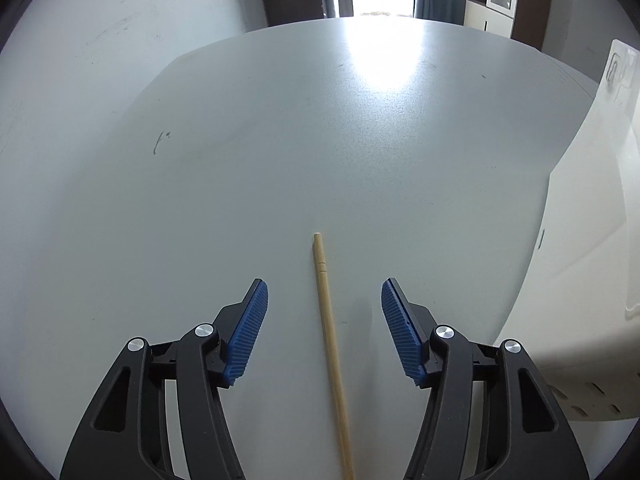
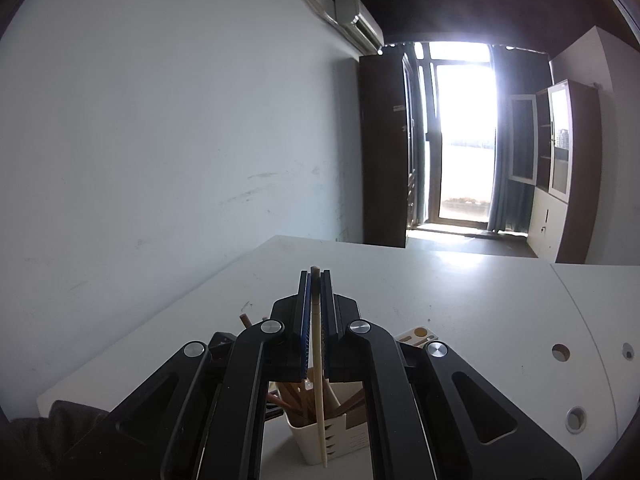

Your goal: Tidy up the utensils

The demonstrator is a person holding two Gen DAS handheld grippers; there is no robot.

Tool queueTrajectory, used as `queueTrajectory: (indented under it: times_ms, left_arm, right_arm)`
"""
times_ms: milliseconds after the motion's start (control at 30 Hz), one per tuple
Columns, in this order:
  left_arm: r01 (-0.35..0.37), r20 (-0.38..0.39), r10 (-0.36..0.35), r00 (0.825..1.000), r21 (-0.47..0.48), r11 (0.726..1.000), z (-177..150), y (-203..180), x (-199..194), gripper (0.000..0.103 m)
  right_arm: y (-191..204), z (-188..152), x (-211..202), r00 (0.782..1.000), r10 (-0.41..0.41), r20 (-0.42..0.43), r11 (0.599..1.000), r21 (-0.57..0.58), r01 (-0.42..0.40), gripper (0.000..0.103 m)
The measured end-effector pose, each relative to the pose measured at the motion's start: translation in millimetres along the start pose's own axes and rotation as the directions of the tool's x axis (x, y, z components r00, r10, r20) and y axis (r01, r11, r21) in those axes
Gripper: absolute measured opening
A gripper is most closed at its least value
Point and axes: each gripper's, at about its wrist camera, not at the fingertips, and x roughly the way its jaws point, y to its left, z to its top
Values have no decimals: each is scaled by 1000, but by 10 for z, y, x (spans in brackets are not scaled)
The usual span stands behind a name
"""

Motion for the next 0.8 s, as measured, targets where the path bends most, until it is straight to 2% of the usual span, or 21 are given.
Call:
queueTrajectory:
  times_ms: [67, 133, 200, 233, 300, 333, 367, 433, 567, 700, 733, 800]
  left_arm:
    - [-18, -33, 18, 999, -14, 1000, 15, 20, 134, 66]
    - [26, -31, -27, 999, -49, 998, 33, 95, 193, 66]
    - [84, -35, -87, 996, -77, 993, 61, 157, 226, 59]
    - [73, -32, -76, 997, -66, 995, 71, 173, 229, 46]
    - [84, -31, -85, 996, -51, 995, 83, 211, 236, 31]
    - [76, -32, -78, 996, -51, 996, 110, 238, 243, 13]
    - [77, -35, -79, 996, -53, 996, 124, 263, 243, 5]
    - [117, -45, -121, 992, -69, 991, 169, 331, 231, 4]
    - [153, -71, -157, 985, -54, 987, 144, 356, 179, 4]
    - [201, -23, -204, 979, -96, 975, 13, 540, -108, 4]
    - [236, 6, -237, 971, -113, 965, -28, 585, -254, 4]
    - [327, 77, -319, 945, -123, 937, -140, 685, -545, 4]
  right_arm:
    - [-52, -42, 6, 1000, -2, -6, 1000, 11, 2, 5]
    - [-83, -86, 30, 1000, -7, -14, 1000, 20, 7, 5]
    - [-143, -140, 17, 1000, -8, -24, 999, 33, 9, 5]
    - [-173, -156, 34, 1000, -6, -30, 999, 44, 7, 5]
    - [-209, -205, 63, 999, 5, -43, 998, 70, -2, 5]
    - [-228, -230, 72, 999, 9, -47, 997, 80, -6, 5]
    - [-240, -248, 82, 999, 11, -49, 996, 85, -7, 5]
    - [-226, -289, 85, 998, 11, -56, 996, 87, -7, 5]
    - [-215, -366, 24, 998, 10, -62, 997, 79, -5, 5]
    - [-234, -359, -28, 998, 1, -56, 997, 74, 3, 5]
    - [-246, -346, -43, 999, 12, -49, 997, 82, -8, 5]
    - [-245, -310, -88, 999, 24, -22, 996, 83, -22, 5]
